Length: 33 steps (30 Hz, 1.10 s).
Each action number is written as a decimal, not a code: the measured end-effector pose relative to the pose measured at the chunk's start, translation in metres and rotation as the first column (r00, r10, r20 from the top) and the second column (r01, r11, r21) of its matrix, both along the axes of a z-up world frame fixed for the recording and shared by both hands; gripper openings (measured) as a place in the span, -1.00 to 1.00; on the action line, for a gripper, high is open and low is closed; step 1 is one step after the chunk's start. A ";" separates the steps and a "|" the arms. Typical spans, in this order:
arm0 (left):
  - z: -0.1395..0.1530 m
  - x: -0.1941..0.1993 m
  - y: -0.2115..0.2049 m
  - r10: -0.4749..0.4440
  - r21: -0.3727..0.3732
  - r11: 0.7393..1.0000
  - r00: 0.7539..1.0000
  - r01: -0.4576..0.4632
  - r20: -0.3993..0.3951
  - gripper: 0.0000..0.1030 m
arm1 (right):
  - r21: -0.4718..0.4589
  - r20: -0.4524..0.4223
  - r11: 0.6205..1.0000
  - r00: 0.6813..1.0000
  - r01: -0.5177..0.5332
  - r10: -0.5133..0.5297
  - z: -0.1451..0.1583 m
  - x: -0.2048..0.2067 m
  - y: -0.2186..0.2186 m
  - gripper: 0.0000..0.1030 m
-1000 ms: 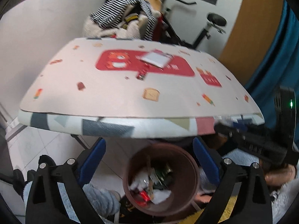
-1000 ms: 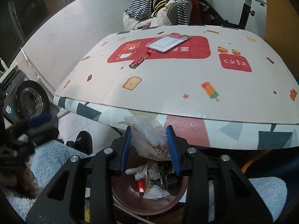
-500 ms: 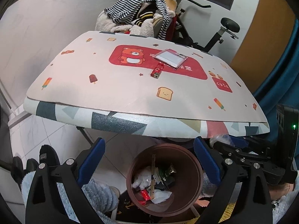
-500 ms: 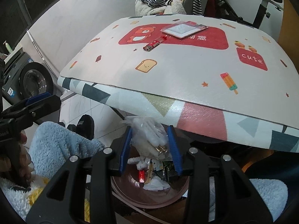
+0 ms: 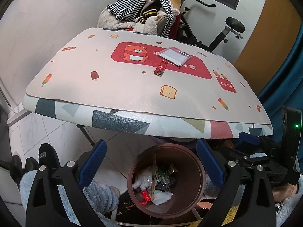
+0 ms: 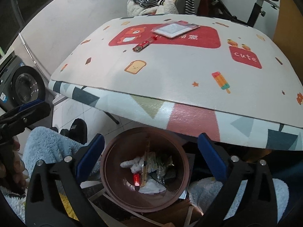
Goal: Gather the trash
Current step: 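Raise both open tools from the bin back toward the table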
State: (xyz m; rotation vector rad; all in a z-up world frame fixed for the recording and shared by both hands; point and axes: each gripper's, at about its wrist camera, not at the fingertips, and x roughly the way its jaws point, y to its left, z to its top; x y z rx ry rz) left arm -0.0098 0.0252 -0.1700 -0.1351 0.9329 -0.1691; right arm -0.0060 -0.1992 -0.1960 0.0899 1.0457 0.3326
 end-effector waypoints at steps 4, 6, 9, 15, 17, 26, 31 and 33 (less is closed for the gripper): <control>-0.001 0.001 -0.002 -0.005 -0.001 1.000 1.000 0.005 -0.004 0.81 | 0.008 -0.003 1.000 1.000 0.002 -0.002 -0.002 0.002 -0.005 0.89; -0.003 0.002 -0.003 -0.011 0.000 1.000 1.000 0.011 -0.009 0.81 | 0.006 -0.004 1.000 1.000 0.003 -0.003 -0.002 0.005 -0.006 0.89; -0.005 0.003 -0.005 -0.018 -0.001 1.000 1.000 0.018 -0.017 0.81 | -0.007 0.022 1.000 1.000 0.021 -0.021 0.001 0.008 -0.009 0.89; -0.010 0.007 -0.007 -0.030 -0.002 1.000 0.999 0.030 -0.035 0.81 | -0.020 0.060 0.999 0.998 0.033 -0.031 0.005 0.020 -0.020 0.89; -0.011 0.010 -0.007 -0.037 -0.007 0.999 0.999 0.037 -0.039 0.81 | -0.032 0.070 0.999 0.997 0.040 -0.038 0.007 0.025 -0.024 0.89; -0.015 0.036 -0.015 -0.094 -0.056 0.994 0.995 0.092 -0.037 0.81 | 0.050 0.029 0.996 0.997 0.075 -0.077 0.005 0.056 -0.050 0.89; -0.009 0.071 -0.024 -0.146 -0.024 0.989 0.989 0.146 0.008 0.72 | 0.003 0.018 0.992 0.991 0.130 -0.130 0.007 0.076 -0.057 0.89; -0.007 0.095 -0.028 -0.169 -0.007 0.986 0.985 0.169 0.024 0.57 | -0.004 0.021 0.989 0.989 0.148 -0.148 0.007 0.081 -0.060 0.89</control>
